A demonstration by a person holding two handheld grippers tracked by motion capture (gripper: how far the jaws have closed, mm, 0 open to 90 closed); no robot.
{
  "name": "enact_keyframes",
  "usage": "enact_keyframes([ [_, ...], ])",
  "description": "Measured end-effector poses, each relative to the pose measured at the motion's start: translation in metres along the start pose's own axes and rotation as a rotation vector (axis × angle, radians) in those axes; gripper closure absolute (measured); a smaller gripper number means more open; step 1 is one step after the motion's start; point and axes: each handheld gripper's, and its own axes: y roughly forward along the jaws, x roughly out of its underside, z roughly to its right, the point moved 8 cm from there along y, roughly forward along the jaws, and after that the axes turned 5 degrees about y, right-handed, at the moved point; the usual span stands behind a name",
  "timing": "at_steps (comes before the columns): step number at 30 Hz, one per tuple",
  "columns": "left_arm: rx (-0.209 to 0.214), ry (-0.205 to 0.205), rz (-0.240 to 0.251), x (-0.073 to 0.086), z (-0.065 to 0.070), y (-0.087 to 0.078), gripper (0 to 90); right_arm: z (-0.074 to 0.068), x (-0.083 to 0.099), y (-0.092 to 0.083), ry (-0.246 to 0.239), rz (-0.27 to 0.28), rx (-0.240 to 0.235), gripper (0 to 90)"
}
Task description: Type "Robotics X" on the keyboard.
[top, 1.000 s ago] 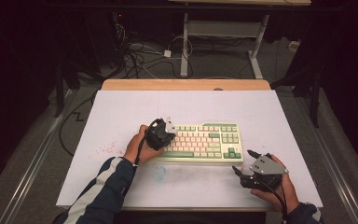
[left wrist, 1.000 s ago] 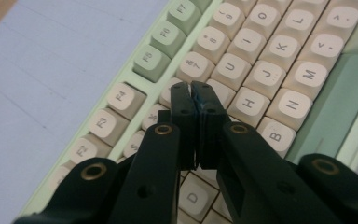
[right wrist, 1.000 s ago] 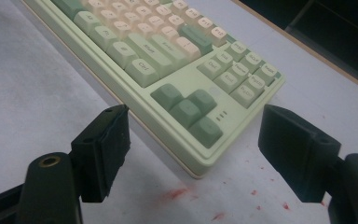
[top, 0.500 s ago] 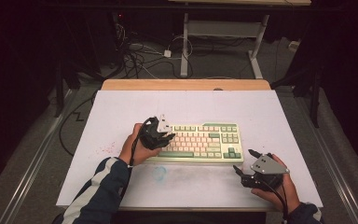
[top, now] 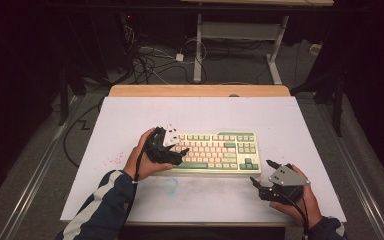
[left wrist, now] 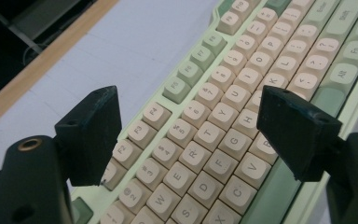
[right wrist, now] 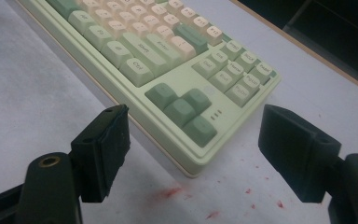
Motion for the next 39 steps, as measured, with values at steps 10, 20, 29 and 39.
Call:
enact_keyframes([
  [10, 0.017, 0.055, 0.045, -0.003, 0.007, -0.020, 20.6, 0.005, -0.002, -0.002, 0.012, 0.016, 0.022, 25.4],
  [20, -0.006, 0.086, 0.078, -0.001, 0.004, -0.037, 17.7, 0.005, -0.001, -0.001, 0.009, 0.008, 0.023, 25.4],
  [29, -0.028, 0.093, 0.083, 0.009, -0.004, -0.054, 17.7, 0.007, -0.001, 0.000, 0.036, 0.008, 0.024, 25.7],
  [39, -0.045, 0.071, 0.077, 0.025, -0.014, -0.073, 17.7, 0.004, 0.001, 0.004, 0.024, -0.008, 0.012, 25.9],
])
